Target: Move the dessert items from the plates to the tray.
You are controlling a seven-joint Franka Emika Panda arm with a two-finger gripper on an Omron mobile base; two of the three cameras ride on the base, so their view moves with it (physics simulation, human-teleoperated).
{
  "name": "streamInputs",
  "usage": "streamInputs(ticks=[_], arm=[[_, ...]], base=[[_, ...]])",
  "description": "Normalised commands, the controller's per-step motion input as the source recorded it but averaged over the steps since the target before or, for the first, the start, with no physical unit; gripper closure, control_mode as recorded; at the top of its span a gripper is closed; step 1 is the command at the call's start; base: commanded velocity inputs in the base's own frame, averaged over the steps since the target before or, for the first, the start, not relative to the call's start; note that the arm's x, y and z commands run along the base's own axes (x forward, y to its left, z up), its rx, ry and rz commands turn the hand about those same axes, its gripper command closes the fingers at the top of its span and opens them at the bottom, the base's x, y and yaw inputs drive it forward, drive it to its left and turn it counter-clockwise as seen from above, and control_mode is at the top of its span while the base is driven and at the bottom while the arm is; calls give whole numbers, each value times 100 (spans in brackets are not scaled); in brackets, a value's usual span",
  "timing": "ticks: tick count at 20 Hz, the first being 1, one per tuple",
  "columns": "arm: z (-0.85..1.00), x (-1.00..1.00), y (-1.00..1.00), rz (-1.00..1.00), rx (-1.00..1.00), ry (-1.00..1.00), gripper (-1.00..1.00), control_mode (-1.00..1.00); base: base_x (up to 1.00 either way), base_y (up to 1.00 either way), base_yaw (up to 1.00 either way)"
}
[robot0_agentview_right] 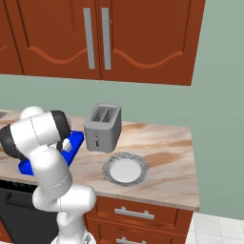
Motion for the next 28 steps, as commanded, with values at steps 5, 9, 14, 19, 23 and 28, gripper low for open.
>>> streamInputs(ticks=[5, 9, 14, 19, 23, 28], arm=[[33, -21, -9, 1, -2, -23, -100, -100], [57, -12, 0, 0, -2, -18, -100, -100], [60, -10, 0, 0, 0, -3, -100, -100], [50, -13, 2, 0, 0, -2, -100, -100], [58, -26, 0, 0, 0, -3, -100, -100], [45, -40, 0, 0, 0, -2, -100, -100]], base=[[0, 0, 0], [0, 0, 0], [0, 0, 0], [0, 0, 0], [0, 0, 0], [0, 0, 0]])
